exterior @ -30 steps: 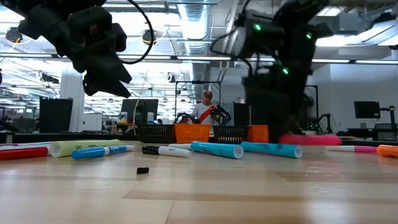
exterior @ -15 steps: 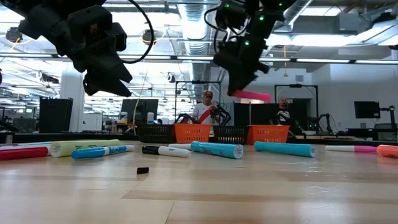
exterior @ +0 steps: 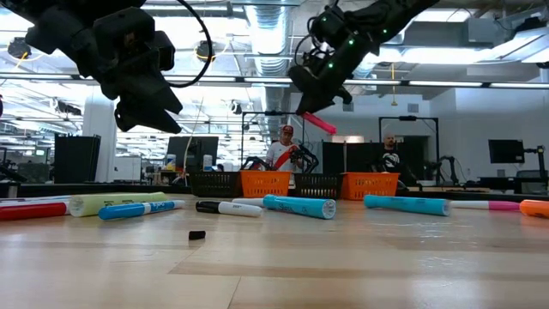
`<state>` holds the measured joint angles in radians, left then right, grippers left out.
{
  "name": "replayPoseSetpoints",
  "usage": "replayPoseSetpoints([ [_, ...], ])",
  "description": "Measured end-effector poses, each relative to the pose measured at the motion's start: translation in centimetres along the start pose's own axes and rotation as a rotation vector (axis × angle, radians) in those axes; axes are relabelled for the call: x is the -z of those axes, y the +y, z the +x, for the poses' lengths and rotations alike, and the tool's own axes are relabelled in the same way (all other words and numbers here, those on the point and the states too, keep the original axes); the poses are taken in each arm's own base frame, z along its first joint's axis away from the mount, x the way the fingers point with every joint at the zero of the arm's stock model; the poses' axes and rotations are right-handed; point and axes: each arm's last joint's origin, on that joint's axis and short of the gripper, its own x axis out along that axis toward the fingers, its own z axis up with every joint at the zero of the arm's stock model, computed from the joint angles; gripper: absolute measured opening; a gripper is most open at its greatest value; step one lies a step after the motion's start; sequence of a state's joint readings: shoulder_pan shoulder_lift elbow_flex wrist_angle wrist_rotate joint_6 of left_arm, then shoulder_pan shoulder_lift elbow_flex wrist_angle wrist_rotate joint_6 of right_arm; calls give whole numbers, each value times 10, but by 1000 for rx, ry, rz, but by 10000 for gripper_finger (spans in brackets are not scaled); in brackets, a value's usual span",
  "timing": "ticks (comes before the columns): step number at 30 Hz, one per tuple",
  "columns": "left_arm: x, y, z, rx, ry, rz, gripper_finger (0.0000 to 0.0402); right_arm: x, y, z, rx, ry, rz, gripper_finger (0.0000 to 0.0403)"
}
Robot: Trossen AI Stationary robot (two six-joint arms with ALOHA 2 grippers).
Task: Pick & Place Markers
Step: Put the pink highlighter pen into the right black bin
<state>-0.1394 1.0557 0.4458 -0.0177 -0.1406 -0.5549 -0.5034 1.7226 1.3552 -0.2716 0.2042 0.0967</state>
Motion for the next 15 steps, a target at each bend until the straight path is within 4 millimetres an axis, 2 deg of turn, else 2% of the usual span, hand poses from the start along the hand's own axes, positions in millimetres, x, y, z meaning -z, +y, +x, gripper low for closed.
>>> replayPoseSetpoints([
  [4, 0, 0, 0, 0, 0, 0, 214, 3, -3, 10, 7, 7, 5, 62],
  [10, 0, 0, 0, 0, 0, 0, 214, 27, -6, 51, 61, 105, -4, 62],
  [15, 0, 0, 0, 0, 0, 5, 214, 38, -17, 68, 96, 151, 14, 62],
])
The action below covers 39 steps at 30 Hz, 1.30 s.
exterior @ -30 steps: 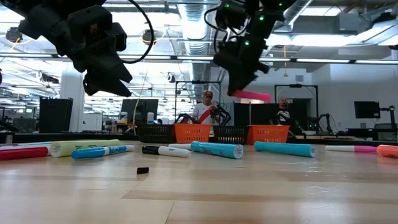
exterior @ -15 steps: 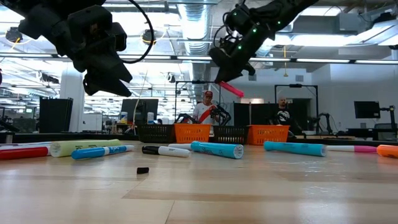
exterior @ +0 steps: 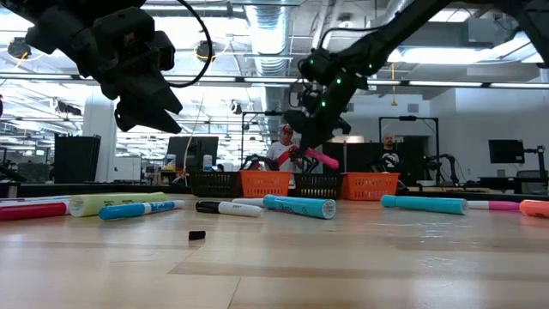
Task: Pick & Place Markers
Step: Put the pink highlighter pen into the right black bin, then put the light blue highlighter pen into the right black bin
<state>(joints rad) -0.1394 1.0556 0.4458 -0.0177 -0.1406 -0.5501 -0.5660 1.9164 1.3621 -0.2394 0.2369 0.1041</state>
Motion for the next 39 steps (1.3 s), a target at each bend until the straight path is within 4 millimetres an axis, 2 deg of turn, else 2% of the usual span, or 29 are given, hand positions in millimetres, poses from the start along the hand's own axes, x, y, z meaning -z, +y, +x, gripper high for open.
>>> replayPoseSetpoints([
  [3, 0, 0, 0, -2, -1, 6, 214, 4, -3, 7, -9, 25, 3, 69],
  [8, 0, 0, 0, -1, -2, 43, 214, 7, -4, 8, -34, 55, 11, 102],
  [16, -1, 0, 0, 0, -4, 41, 214, 8, -1, 5, -68, 77, 0, 156],
  [19, -1, 0, 0, 0, -4, 38, 214, 7, 3, -4, -74, 101, -29, 165],
  [23, -1, 0, 0, 0, -5, 38, 214, -6, 7, -37, -95, 86, -61, 164],
  [30, -1, 0, 0, 0, -5, 38, 214, -11, 12, -129, -147, 89, -134, 141],
  [33, -1, 0, 0, 0, -5, 38, 214, 0, 15, -165, -176, 129, -172, 131],
  [35, -1, 0, 0, 0, -5, 38, 214, 14, 18, -183, -192, 175, -189, 126],
  [39, -1, 0, 0, 0, -5, 38, 214, 48, 25, -203, -209, 269, -159, 123],
])
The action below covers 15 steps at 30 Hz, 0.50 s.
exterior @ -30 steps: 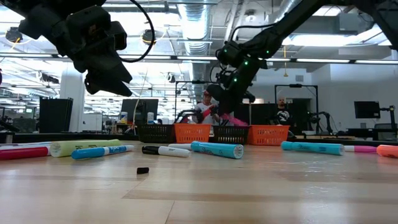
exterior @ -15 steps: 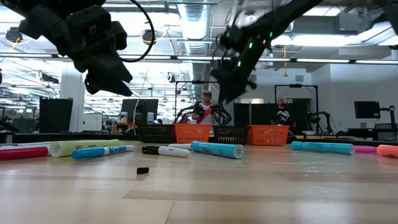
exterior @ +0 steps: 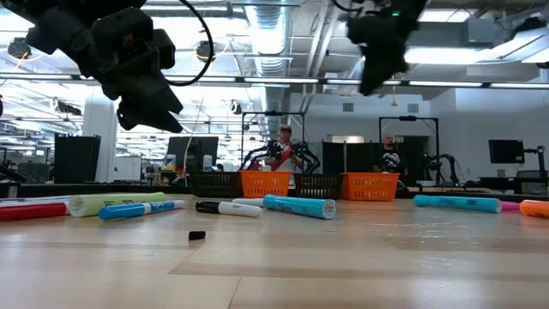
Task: Pick & Place Markers
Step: Put the light blue highlighter pen into the right black bin
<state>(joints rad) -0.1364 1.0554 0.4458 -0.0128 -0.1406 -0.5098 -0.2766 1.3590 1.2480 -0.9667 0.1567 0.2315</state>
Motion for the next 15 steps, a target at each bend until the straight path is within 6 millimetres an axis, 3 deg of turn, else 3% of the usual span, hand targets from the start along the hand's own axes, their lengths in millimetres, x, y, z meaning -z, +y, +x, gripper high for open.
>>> replayPoseSetpoints([
  [3, 0, 0, 0, 2, -3, 0, 214, 28, 10, 8, -2, 72, 28, 130],
  [8, -1, 0, 0, 4, -7, -1, 214, 69, 16, 38, 50, 173, 53, 161],
  [15, -1, -1, 0, 7, -12, -2, 214, 97, 11, 82, 104, 289, 94, 218],
])
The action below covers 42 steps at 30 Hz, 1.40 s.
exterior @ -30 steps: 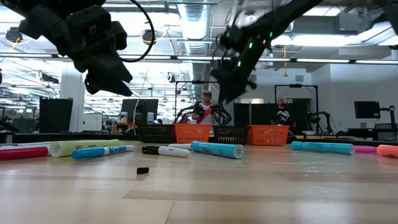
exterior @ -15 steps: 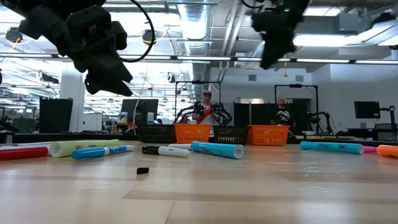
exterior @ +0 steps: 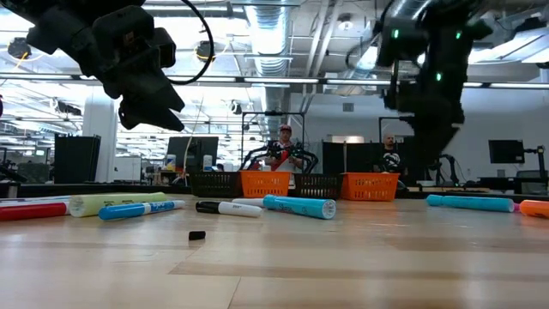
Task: Pick & Place Markers
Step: Put the light blue highlighter pen into the right black bin
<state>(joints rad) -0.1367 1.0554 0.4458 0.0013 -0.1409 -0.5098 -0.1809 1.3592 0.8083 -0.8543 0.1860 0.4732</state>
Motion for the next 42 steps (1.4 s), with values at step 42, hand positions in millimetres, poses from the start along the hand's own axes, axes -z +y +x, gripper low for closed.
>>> replayPoseSetpoints([
  [42, -1, -1, 0, 7, -13, -2, 214, 4, -3, 61, 48, 206, 45, 193],
])
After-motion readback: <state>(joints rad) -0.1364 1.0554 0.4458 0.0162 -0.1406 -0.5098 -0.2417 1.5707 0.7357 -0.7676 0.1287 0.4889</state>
